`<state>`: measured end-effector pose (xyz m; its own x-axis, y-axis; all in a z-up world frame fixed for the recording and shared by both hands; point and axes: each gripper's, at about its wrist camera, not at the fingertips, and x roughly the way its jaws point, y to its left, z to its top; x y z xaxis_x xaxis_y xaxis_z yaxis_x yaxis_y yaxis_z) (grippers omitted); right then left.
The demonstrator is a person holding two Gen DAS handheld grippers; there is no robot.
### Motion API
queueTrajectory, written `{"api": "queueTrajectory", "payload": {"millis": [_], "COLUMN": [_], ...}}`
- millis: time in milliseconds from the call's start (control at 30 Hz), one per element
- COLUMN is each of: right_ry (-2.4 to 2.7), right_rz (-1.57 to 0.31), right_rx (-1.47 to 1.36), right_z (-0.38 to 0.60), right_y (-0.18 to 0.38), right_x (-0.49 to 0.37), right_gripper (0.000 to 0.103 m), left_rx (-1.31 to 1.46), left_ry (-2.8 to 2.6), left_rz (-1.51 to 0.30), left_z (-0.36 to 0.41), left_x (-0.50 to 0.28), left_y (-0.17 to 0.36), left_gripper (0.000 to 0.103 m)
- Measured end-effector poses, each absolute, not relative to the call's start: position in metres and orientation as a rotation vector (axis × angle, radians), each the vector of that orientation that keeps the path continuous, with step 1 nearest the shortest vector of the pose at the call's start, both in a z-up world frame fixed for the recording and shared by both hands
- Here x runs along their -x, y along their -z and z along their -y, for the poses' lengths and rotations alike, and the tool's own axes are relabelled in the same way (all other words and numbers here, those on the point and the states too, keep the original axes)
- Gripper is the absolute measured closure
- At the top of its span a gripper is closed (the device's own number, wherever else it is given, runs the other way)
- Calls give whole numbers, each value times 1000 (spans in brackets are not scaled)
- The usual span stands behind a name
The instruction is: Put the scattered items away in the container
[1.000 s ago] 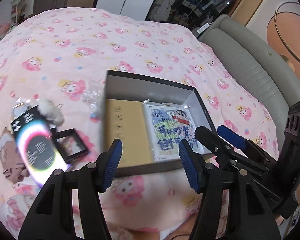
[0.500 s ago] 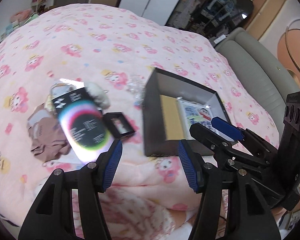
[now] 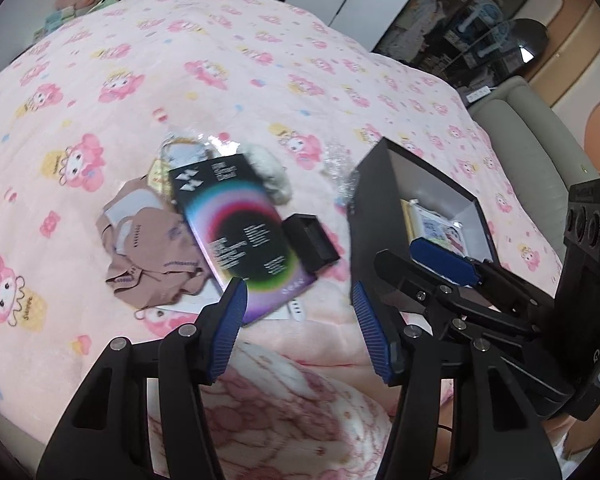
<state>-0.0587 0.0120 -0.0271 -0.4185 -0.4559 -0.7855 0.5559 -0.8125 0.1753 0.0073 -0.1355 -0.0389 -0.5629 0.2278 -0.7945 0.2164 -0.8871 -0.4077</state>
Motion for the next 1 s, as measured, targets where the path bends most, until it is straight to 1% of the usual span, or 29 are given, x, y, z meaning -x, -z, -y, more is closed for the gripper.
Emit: {"api": "queueTrajectory", "payload": {"millis": [300,400,567,700,833,900,967,1000], "right_ry": [2127,2131,2192,2259,2219,2172,2106,2098], "right_rz": [-124,-145,-197,-179,-216,-202,-203,-215], "right_rx": [-1316,-1360,-1403,-1428,-1471,-1486,-1515,-1509], "right_z": [22,28,31,27,33,37,44,48], "right_y": [70,84,99,108,127,136,146,148], "right_x": [75,84,114,137,146,147,147,147], "right_gripper": [60,60,60,54,53,53,49,48], "left_rx": [1590,1615,1667,1740,1759,1782,1777,1774], "left_ry": [-2642,-2616,-2563,-2530,-2395,-2340,-2274,-2252], "left_rz": [847,911,947,927,1000,1034,1097,1121], "left_z": [174,189,206,218,227,228,230,230], "left_x": [-1,2,22,44,57,64,71,74], "left_y": [76,87,105,121,143,155,164,168], "left_gripper": [47,47,47,47,47,47,47,47]}}
